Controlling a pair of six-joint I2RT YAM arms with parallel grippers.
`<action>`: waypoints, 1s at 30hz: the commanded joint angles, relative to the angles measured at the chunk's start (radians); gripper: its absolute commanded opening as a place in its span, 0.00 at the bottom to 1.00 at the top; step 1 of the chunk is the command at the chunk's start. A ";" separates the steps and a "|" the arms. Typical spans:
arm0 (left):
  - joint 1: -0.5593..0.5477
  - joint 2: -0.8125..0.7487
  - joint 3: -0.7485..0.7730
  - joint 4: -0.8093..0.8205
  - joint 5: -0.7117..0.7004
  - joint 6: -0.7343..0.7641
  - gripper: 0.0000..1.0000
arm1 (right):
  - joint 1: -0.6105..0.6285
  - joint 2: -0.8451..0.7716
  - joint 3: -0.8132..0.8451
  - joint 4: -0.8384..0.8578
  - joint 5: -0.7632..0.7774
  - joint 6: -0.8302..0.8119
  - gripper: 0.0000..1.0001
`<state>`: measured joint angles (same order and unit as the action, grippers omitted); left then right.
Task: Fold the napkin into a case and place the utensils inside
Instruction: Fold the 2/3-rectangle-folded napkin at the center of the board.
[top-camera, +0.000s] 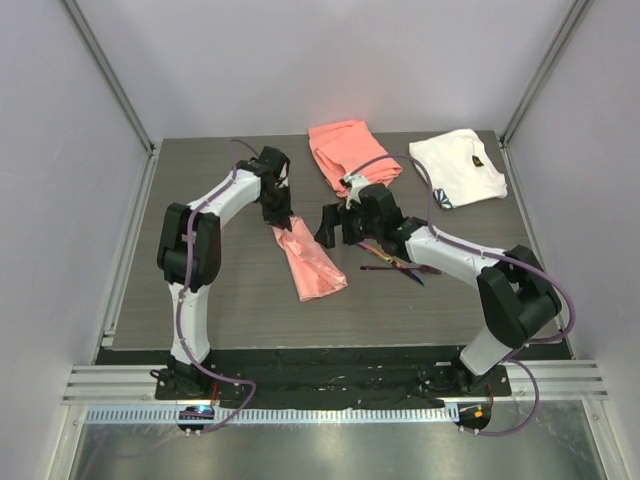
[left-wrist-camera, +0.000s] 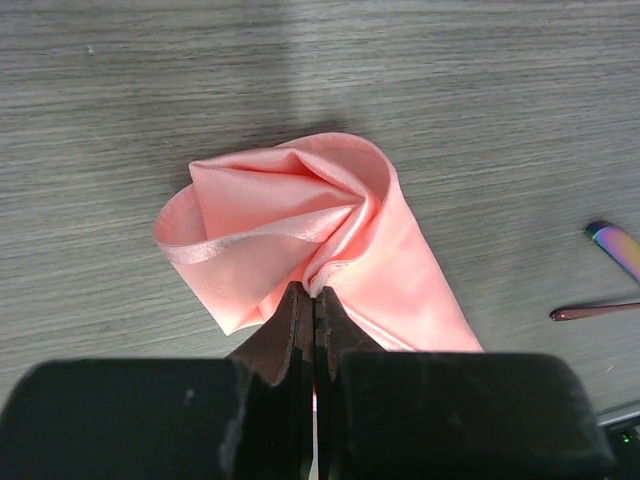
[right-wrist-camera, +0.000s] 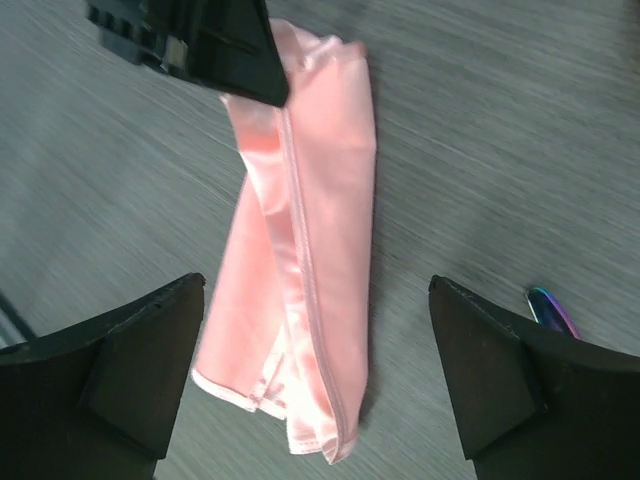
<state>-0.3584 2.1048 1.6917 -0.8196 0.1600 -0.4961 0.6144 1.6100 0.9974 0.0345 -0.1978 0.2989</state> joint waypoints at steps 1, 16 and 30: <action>0.022 -0.019 -0.006 0.008 0.042 0.022 0.00 | -0.076 0.028 0.115 -0.025 -0.169 0.034 0.92; 0.050 0.004 0.026 0.011 0.119 -0.013 0.00 | 0.005 -0.021 -0.140 0.044 -0.201 -0.037 1.00; 0.058 0.026 0.049 0.005 0.145 -0.038 0.00 | 0.177 0.091 -0.056 -0.077 0.118 -0.165 0.81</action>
<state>-0.3115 2.1235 1.7012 -0.8196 0.2680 -0.5179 0.7685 1.6752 0.8715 -0.0105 -0.1974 0.1772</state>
